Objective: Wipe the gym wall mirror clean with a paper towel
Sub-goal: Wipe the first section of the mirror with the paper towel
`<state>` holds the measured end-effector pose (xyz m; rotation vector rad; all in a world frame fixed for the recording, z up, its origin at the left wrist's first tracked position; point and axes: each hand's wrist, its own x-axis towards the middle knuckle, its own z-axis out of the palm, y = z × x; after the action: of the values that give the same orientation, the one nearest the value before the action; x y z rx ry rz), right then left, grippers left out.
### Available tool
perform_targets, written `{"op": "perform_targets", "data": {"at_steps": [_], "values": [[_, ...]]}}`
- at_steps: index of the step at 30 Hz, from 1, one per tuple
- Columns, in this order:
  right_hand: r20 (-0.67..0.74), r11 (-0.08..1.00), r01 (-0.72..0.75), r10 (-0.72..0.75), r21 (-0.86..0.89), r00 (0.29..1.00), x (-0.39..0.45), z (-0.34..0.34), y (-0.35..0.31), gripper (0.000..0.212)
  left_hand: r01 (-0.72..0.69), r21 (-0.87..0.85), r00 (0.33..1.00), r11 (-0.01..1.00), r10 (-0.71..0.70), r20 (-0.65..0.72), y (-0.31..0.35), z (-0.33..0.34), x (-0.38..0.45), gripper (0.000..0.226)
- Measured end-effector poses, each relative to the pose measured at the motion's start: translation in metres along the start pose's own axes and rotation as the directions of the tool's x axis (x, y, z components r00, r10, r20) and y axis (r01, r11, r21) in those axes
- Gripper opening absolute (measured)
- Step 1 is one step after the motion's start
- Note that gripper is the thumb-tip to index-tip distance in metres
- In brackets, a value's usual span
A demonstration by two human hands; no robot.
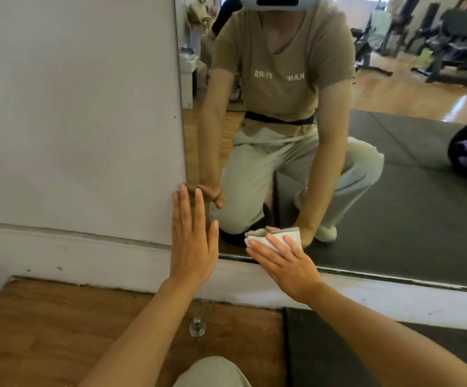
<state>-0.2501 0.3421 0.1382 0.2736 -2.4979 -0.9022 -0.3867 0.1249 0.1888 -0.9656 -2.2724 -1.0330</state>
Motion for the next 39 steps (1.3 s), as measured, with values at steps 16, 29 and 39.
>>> {"op": "perform_targets", "data": {"at_steps": [16,29,39], "values": [[-0.442,0.909,-0.311,0.408,0.277,0.799,0.039,-0.095,0.134,0.061,0.241,0.043,0.969,0.970,-0.238,-0.063,0.031,0.039,-0.027,0.065],[0.109,0.966,0.236,-0.225,-0.101,0.968,-0.089,0.011,0.074,0.113,0.138,0.129,0.989,0.982,-0.144,0.037,0.049,0.046,-0.041,0.065],[-0.421,0.926,-0.351,0.375,0.137,0.826,-0.044,-0.099,0.193,0.062,-0.006,0.136,0.997,0.991,-0.005,0.082,0.089,0.075,-0.046,0.062]]}}
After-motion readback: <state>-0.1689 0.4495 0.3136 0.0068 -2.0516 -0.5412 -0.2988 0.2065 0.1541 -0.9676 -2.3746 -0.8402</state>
